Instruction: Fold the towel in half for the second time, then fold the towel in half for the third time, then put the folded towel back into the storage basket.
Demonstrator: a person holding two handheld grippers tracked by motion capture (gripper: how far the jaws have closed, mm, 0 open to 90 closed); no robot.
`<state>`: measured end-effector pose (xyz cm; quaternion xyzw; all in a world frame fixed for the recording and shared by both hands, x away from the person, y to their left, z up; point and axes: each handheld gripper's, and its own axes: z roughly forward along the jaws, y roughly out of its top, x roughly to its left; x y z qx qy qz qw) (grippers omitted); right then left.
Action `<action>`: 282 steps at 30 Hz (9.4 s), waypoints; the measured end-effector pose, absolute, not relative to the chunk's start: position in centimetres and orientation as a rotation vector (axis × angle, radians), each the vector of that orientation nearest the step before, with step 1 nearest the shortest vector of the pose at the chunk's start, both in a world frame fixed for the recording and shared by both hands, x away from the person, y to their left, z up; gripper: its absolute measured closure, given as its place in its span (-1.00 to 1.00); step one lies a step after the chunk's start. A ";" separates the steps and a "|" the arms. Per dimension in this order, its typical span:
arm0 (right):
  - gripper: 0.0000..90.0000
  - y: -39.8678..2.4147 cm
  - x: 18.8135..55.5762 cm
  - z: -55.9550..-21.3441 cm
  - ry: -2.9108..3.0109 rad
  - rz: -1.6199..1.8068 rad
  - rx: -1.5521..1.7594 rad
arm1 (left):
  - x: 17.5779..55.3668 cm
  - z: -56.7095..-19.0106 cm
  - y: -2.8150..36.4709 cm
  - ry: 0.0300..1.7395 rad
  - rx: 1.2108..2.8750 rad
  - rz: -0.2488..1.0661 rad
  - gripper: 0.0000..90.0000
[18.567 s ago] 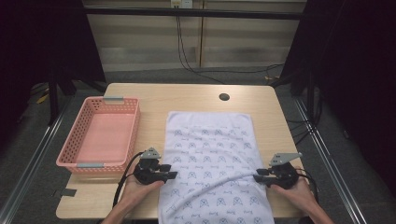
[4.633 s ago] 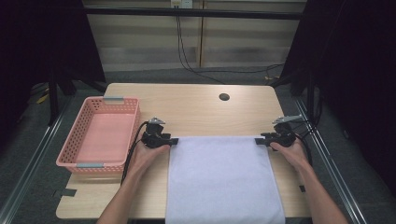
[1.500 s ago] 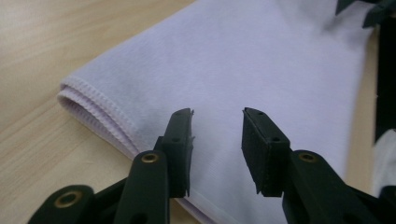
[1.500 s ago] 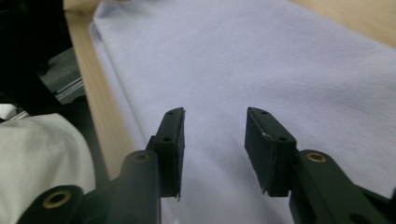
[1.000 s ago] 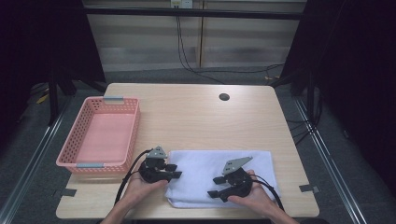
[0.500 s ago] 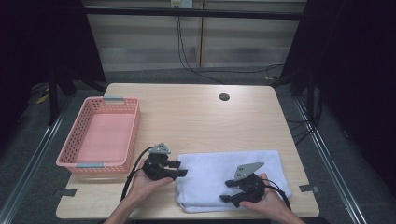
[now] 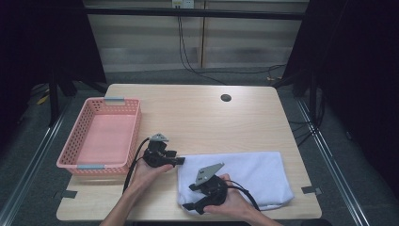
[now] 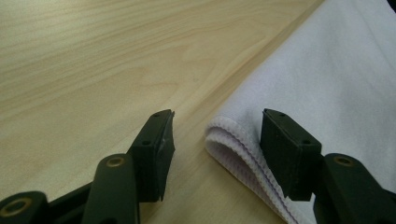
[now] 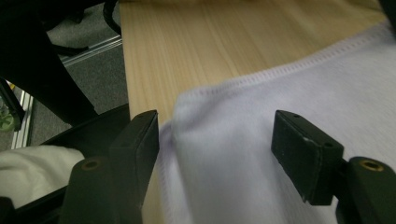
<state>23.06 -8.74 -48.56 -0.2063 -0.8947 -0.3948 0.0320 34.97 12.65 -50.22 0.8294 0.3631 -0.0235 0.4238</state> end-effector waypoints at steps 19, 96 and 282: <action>-0.39 -7.0 20.7 -50.0 -2.997 -1.208 -0.530 | 34.4 -50.4 11.7 0.883 2.098 -0.078 0.26; -0.16 -23.4 19.1 -46.3 -2.642 -1.527 -1.256 | 35.2 -44.3 1.1 0.707 1.952 -0.112 0.03; 0.56 -8.1 42.9 -36.8 -2.529 -1.576 -0.954 | 28.2 -37.2 25.6 0.893 1.974 0.139 0.69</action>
